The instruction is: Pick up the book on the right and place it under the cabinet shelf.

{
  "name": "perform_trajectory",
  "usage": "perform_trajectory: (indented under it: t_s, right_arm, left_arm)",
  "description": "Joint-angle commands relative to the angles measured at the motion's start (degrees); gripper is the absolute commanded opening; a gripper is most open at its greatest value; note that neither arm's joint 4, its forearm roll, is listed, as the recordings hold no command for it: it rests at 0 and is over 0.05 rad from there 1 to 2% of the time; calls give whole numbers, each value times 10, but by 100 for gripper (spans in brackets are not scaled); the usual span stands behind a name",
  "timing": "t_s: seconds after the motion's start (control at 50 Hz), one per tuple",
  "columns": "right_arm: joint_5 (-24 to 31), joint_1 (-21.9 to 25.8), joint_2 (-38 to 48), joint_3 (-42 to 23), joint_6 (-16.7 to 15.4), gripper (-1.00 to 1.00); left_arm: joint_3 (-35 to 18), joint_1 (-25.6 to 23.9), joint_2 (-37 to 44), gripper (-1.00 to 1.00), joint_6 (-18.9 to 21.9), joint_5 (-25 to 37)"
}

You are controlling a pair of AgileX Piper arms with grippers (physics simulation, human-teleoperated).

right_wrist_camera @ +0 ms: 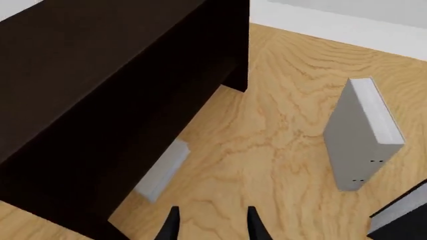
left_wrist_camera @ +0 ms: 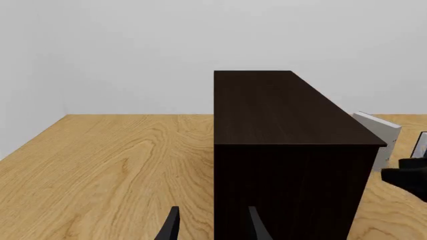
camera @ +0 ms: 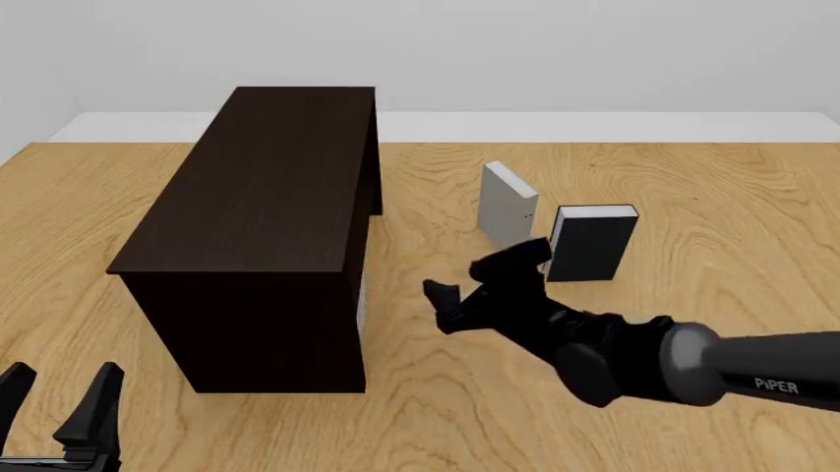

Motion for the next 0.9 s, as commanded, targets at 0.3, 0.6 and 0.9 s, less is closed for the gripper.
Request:
perform_trajectory:
  t_s: [0.3, 0.6, 0.9]
  right_arm:
    - [37, -30, -176, 107, -27, 100]
    - [75, -33, -255, 138, -35, 100]
    - [123, -41, -327, 128, -36, 100]
  left_arm:
    - [0, 0, 0, 100, 0, 0]
    - [0, 0, 0, 100, 0, 0]
    - [0, 0, 0, 100, 0, 0]
